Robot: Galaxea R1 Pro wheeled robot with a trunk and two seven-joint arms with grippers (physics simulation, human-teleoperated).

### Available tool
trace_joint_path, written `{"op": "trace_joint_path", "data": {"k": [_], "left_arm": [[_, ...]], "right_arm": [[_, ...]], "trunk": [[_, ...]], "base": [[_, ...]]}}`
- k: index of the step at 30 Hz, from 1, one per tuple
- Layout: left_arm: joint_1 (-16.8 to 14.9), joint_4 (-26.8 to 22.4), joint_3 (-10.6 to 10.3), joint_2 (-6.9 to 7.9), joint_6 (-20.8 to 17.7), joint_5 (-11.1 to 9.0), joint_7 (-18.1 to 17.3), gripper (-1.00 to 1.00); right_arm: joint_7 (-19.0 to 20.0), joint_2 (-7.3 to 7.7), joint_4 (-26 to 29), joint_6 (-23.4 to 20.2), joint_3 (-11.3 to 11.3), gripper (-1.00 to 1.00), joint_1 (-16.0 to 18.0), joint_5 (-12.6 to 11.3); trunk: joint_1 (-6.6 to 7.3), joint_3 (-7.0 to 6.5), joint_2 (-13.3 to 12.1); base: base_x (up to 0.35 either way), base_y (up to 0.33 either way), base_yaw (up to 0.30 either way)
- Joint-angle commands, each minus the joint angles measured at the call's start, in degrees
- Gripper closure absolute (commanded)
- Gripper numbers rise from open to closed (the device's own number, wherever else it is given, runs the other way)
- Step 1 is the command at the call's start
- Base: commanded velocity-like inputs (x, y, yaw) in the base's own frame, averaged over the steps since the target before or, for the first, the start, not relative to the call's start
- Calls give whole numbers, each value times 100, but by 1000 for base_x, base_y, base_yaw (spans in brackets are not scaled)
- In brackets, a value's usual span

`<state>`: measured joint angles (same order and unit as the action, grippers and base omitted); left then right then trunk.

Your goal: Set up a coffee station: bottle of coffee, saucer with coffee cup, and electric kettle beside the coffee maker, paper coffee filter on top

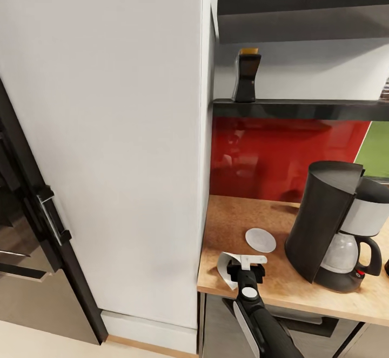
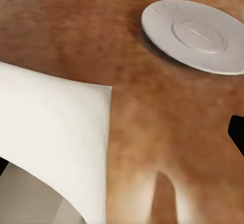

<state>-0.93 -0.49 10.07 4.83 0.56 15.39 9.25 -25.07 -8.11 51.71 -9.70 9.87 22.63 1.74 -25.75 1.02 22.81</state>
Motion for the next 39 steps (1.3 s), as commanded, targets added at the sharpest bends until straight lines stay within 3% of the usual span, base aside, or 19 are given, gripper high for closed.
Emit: {"op": "trace_joint_path", "data": {"k": [1,7,8,39], "left_arm": [[-4,4,48,0,6,60,15,-100],[-4,13,49,0,6,60,15,-100],[-4,13,51,0,6,60,15,-100],[-4,23,48,0,14,60,15,-100]], "right_arm": [[-33,2,6,-50,15,-100,4,19],[-33,7,0,-53,14,-100,4,19],[-33,8,-1,-55,13,100,4,19],[-33,7,6,-59,15,100,4,13]], "trunk": [[-3,11,11],[-3,11,11],[-3,11,11],[-3,11,11]], "base": [[1,0,0],[0,0,0],[0,0,0],[0,0,0]]}}
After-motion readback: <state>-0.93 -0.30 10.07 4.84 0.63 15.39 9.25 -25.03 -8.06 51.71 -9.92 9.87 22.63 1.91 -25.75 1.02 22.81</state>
